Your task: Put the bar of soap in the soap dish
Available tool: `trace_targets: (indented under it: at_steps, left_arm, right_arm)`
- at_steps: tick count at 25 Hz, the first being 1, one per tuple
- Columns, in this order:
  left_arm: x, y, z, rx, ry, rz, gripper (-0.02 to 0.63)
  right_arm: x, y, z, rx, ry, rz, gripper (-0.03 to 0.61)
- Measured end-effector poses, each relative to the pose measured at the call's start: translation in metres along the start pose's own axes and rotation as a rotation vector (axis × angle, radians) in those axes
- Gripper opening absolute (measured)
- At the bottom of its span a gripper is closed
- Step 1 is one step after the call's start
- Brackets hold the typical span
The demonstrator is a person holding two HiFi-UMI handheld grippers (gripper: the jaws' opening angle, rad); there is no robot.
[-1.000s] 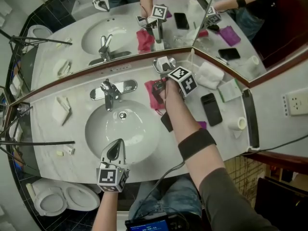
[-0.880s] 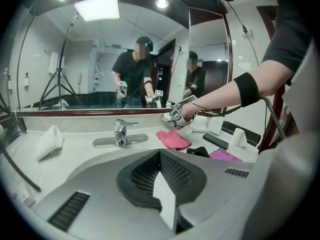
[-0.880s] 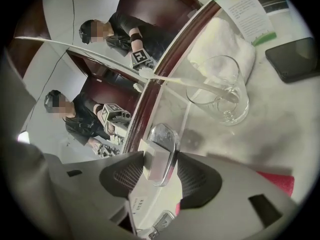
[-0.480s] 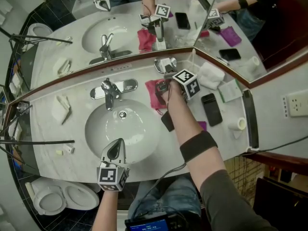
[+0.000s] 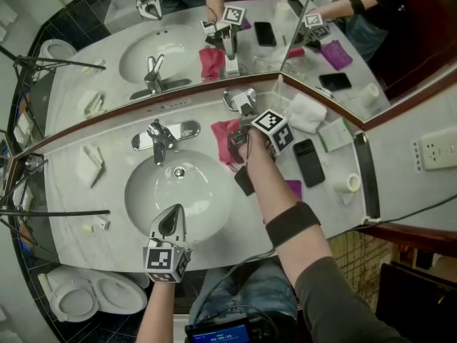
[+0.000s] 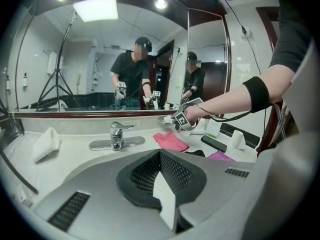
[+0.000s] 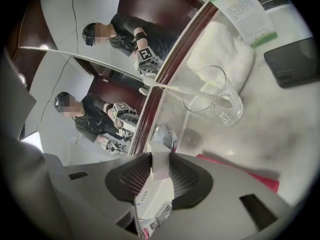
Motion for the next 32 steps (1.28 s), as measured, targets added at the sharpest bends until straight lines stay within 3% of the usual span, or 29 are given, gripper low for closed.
trace_targets:
  at_steps: [10,19,27,32]
  left_arm:
    - [-0.007,-0.009,0.011,0.000,0.012,0.010,0.000]
    - [-0.023,-0.026,0.026,-0.008,0.001,0.043,0.000]
    - [-0.031,-0.038,0.033,-0.039,-0.001,0.059,0.000]
    - [-0.038,-0.040,0.042,-0.029,0.005,0.071,0.000]
  right_arm:
    - [-0.003,-0.032,-0.014,-0.012,-0.153,-0.018,0.120]
    - [-0.001,-0.097,-0.039,-0.030,-0.451,-0.034,0.120]
    - [0.003,-0.160,-0.036,0.032,-0.786,0.000,0.120]
    - [0.002,-0.194,-0.046,0.126,-1.190,0.094,0.120]
Point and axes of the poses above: the fingertips, and each gripper's own axes: y forward along the fingers, z to its right, x out of its underside, the point moved 5 cm from there along -y, backward along the fingers, and after that the axes turned 11 degrees about -z, right-handed, at the moved point
